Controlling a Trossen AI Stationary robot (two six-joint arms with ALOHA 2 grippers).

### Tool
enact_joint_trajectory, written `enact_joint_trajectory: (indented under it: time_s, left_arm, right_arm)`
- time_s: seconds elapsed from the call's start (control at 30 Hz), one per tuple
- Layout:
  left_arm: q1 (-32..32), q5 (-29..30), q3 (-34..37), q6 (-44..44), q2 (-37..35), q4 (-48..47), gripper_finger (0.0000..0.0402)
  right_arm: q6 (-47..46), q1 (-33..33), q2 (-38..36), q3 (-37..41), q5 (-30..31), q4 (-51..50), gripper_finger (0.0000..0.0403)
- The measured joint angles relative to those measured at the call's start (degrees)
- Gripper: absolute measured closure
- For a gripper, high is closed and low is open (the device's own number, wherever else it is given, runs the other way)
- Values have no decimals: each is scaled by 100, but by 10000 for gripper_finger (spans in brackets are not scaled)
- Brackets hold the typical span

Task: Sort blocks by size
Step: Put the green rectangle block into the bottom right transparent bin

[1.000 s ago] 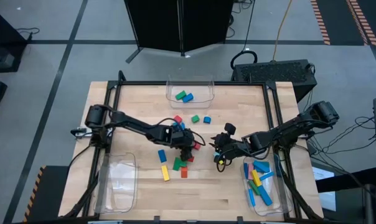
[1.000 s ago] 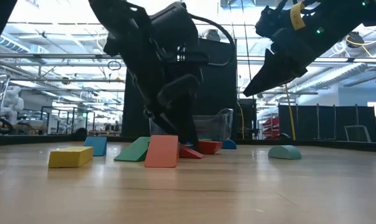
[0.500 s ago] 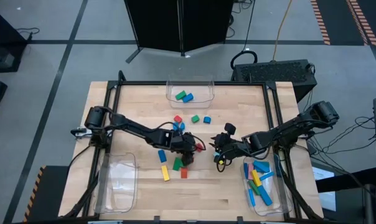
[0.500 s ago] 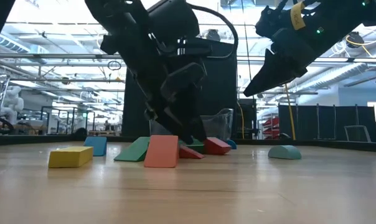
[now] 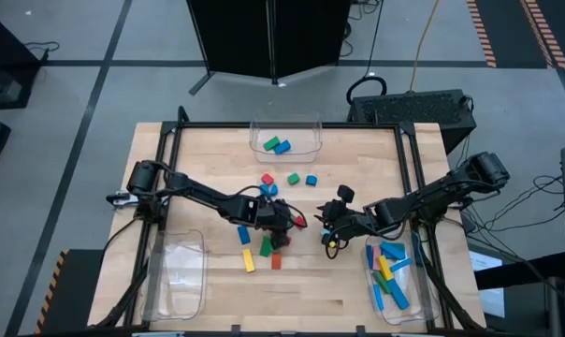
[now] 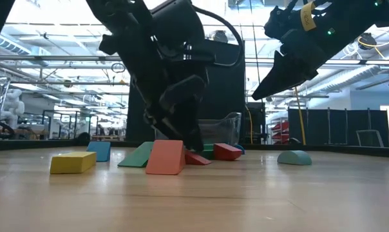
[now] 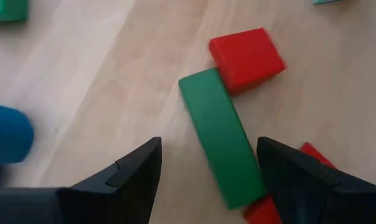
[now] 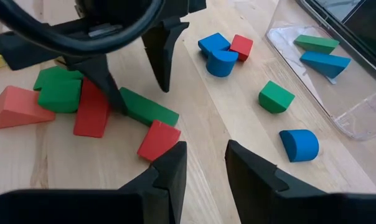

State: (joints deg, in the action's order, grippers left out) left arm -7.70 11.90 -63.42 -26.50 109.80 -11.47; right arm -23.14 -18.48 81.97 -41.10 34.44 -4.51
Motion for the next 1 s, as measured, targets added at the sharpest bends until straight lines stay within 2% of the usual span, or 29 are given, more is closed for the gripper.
enact_joint_trajectory:
  time_s: [0.33,0.57,0.73,0.87,1.0]
  left_arm:
    - [-10,22,35,341,14,37,140]
    - [109,-75,21,344,477,302,140]
    - [155,-115,17,574,549,384,141]
    - [157,-156,26,650,508,390,172]
    - [153,-225,28,1013,424,396,242]
  right_arm:
    - [0,0,0,0,-1,0,298]
    - [-18,2,0,-4,-2,8,298]
    - [-19,0,0,-9,-2,33,298]
    - [-9,2,0,-9,0,33,298]
    - [-2,2,0,-9,0,33,298]
